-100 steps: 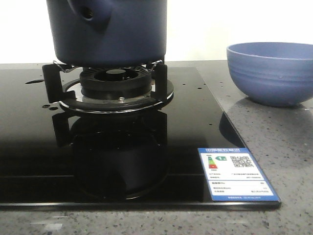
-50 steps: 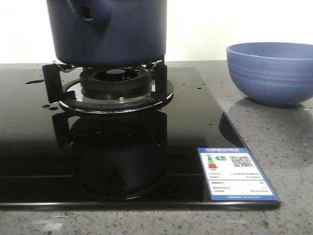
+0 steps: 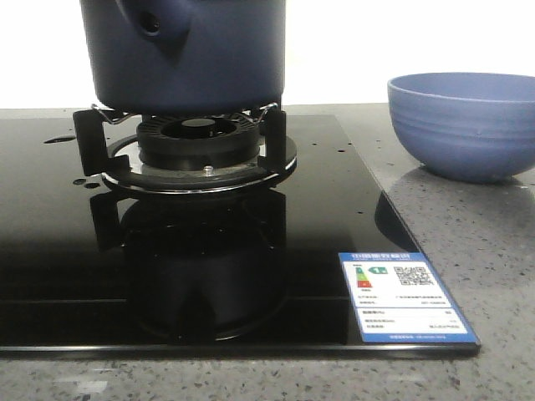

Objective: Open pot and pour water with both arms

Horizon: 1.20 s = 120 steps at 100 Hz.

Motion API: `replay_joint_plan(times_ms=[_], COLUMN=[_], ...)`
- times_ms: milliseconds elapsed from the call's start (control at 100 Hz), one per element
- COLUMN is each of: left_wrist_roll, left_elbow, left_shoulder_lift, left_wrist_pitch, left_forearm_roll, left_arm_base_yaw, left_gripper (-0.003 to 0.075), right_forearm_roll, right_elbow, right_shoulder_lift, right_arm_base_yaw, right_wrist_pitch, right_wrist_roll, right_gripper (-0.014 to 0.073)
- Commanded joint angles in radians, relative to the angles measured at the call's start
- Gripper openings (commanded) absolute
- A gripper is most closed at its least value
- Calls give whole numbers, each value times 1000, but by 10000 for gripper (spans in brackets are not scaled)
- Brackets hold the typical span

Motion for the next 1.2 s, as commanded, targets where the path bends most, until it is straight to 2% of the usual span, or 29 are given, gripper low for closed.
replay_joint_plan(times_ms=[0, 110, 220, 420, 1190], left_wrist_roll=[-3, -3, -3, -3, -3], left_elbow=[84, 241, 376, 504, 518], left_shoulder_lift=[-104, -221, -311, -412, -416], left_wrist_pitch=[-114, -154, -201, -229, -222], left_forearm_roll=[-10, -33, -52, -123, -123], left_arm_base_yaw=[17, 19, 19, 19, 19], left_gripper=[-20, -20, -20, -20, -20], right_forearm_roll=[112, 152, 152, 152, 152], right_elbow=[132, 342, 523, 705, 728], right_shoulder_lift=[-115, -254, -385, -549, -572], right_arm_base_yaw=[-2, -2, -2, -2, -2], right_wrist_pitch=[-182, -251, -308, -387, -380], right_wrist_roll=[-127, -227, -256, -256, -256], right_gripper=[-53, -53, -53, -53, -53])
